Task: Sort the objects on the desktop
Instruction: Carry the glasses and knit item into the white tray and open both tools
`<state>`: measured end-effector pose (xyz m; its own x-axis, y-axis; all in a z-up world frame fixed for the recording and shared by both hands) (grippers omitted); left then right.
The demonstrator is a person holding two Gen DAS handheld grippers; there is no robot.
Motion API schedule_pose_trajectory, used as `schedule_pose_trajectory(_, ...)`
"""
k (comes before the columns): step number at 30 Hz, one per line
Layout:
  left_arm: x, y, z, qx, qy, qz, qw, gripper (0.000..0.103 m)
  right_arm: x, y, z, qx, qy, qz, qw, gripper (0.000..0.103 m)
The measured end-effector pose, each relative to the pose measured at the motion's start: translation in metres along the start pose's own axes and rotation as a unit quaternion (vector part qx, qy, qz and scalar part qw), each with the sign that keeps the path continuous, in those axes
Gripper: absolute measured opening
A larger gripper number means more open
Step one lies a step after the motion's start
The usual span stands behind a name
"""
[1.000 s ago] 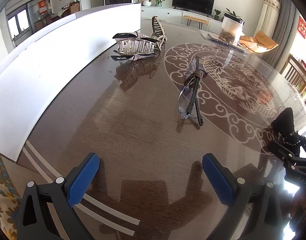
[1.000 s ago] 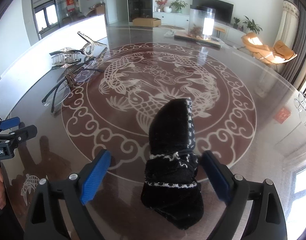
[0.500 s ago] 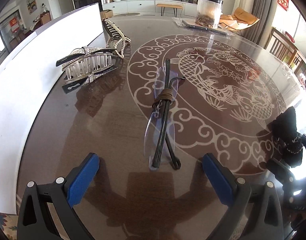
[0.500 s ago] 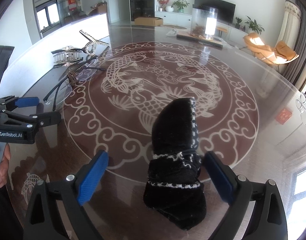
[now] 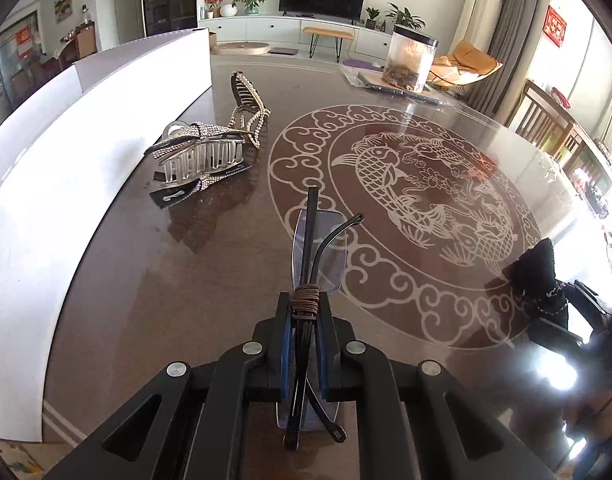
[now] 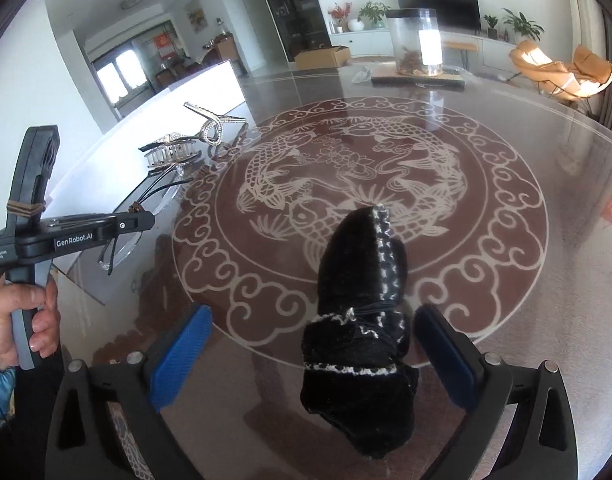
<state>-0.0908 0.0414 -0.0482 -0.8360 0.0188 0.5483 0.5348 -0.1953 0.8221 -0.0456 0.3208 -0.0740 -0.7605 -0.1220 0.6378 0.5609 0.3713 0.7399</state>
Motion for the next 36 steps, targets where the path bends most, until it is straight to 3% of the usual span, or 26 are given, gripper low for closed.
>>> schedule_pose_trajectory(2, -0.004, 0.018, -0.005, 0.001, -0.001, 0.015, 0.9999, 0.01, 0.004, -0.001, 0.0, -0.017, 0.009, -0.019, 1.0, 0.09)
schedule_pose_trajectory(5, -0.002, 0.043, -0.013, 0.0, 0.004, 0.033, 0.9994, 0.01, 0.012, -0.007, -0.007, -0.068, 0.048, -0.056, 0.995, 0.038)
schedule_pose_trajectory(6, 0.0, 0.053, -0.018, -0.004, 0.011, 0.04, 0.9991, 0.01, 0.014, -0.008, -0.009, -0.082, 0.056, -0.069, 0.993, 0.036)
schedule_pose_trajectory(10, 0.012, 0.1, -0.046, -0.018, 0.036, 0.068, 0.9969, 0.01, 0.029, 0.003, -0.027, -0.086, 0.093, -0.074, 0.989, 0.036)
schedule_pose_trajectory(14, 0.037, 0.136, -0.096, -0.009, 0.07, 0.089, 0.9935, 0.01, 0.076, 0.008, -0.074, -0.055, 0.133, -0.045, 0.989, 0.036)
schedule_pose_trajectory(19, 0.069, 0.156, -0.191, 0.038, 0.135, 0.102, 0.9849, 0.01, 0.159, -0.009, -0.174, 0.018, 0.181, 0.005, 0.983, 0.036)
schedule_pose_trajectory(24, 0.083, 0.14, -0.276, 0.078, 0.209, 0.079, 0.9717, 0.01, 0.234, -0.048, -0.29, 0.102, 0.212, 0.036, 0.971, 0.037)
schedule_pose_trajectory(28, 0.083, 0.112, -0.307, 0.102, 0.225, 0.053, 0.9676, 0.01, 0.258, -0.105, -0.364, 0.148, 0.225, 0.013, 0.963, 0.037)
schedule_pose_trajectory(32, 0.074, 0.089, -0.322, 0.12, 0.243, 0.023, 0.9625, 0.012, 0.245, -0.171, -0.395, 0.155, 0.222, -0.053, 0.961, 0.039)
schedule_pose_trajectory(33, 0.071, 0.084, -0.326, 0.128, 0.25, 0.012, 0.9596, 0.015, 0.24, -0.185, -0.398, 0.148, 0.223, -0.071, 0.961, 0.044)
schedule_pose_trajectory(35, 0.064, 0.075, -0.331, 0.137, 0.262, -0.008, 0.9552, 0.036, 0.229, -0.206, -0.399, 0.133, 0.228, -0.1, 0.959, 0.073)
schedule_pose_trajectory(36, 0.061, 0.074, -0.332, 0.14, 0.265, -0.009, 0.9539, 0.058, 0.226, -0.207, -0.398, 0.135, 0.228, -0.1, 0.959, 0.088)
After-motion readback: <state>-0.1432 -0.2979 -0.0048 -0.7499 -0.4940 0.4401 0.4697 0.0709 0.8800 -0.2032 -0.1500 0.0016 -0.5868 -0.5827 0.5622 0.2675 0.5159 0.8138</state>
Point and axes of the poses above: each gripper's, at about its wrist camera, not at the fingertips, and y roughly against the way its jaws point, z to its right, x to its top, the point moved 2 cm from there along -y, roughly the way its jaws point, and after that the axes turned 5 degrees about y, right-handed, at the moved point
